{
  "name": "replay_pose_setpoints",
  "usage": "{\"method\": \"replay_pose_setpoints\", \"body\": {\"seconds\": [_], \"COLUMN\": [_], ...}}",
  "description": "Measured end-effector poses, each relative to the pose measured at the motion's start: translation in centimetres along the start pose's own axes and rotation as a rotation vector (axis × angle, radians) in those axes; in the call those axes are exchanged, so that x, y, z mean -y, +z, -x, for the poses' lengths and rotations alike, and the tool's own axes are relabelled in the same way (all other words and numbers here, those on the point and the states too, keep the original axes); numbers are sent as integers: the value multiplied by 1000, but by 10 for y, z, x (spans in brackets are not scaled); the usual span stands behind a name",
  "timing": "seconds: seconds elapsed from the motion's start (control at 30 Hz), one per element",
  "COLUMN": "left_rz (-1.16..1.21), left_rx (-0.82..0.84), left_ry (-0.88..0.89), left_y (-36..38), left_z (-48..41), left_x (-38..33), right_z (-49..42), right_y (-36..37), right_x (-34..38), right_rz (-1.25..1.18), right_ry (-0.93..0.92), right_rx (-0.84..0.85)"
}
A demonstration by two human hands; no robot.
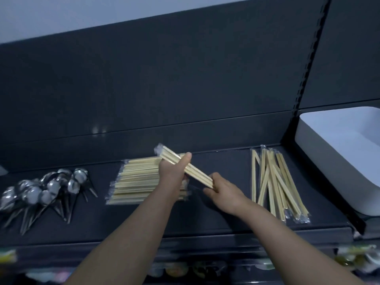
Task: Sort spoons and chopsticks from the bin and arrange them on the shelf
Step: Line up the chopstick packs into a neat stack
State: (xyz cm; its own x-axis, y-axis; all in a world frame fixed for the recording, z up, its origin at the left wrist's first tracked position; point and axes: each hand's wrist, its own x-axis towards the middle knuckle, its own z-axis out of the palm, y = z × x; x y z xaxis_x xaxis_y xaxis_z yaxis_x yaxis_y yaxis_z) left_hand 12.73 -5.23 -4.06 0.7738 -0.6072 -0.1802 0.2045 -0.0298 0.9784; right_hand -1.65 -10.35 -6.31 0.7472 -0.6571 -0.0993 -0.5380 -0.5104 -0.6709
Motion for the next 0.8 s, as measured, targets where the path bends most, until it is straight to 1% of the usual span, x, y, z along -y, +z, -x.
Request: {"method": "replay_pose_setpoints", "body": {"seconds": [0.07,0.1,0.13,0.2,0.23,0.27,0.3,0.33,0.37,0.4,0.43,0.47,0.53,0.63,0.73,0.8], "left_rz": [26,-22,-127,-429,-591,-744,-893,-1019,-1124,-1182,-1221,-1251,-1303,-1328,-1397,-1438], "left_rx": [-85,-158,-228,-353,-386,-368,-310,-204,-75,42,124,167,178,193,256,283], "left_ry": [-83,-91,-76,1,75,173,283,365,413,420,435,468,503,462,462,474], "left_y": [-39,-60,-79,-118,-133,-146,-160,-174,-184,-193,-201,-206,-214,-224,-228,-228], "left_z": [-2,-3,-3,1,5,6,7,6,7,6,6,5,4,0,-2,-6], "left_x": [6,9,11,12,13,16,16,20,21,23,25,27,32,36,37,38], "right_z": [-2,-3,-4,-7,-8,-8,-9,-11,-13,-15,-17,-19,-20,-13,-6,-6], "right_y": [18,29,40,64,72,78,86,93,99,104,109,112,117,121,126,131], "right_x": [19,29,39,60,66,69,75,81,86,91,94,97,98,92,86,84], "right_rz": [83,134,190,327,389,429,448,455,457,460,466,473,475,427,395,402], "right_ry": [-11,-13,-12,-14,-15,-16,-19,-21,-28,-44,-62,-76,-76,-65,-73,-56], "right_rx": [79,106,120,130,118,103,88,72,55,41,32,22,-3,-74,-152,-162]}}
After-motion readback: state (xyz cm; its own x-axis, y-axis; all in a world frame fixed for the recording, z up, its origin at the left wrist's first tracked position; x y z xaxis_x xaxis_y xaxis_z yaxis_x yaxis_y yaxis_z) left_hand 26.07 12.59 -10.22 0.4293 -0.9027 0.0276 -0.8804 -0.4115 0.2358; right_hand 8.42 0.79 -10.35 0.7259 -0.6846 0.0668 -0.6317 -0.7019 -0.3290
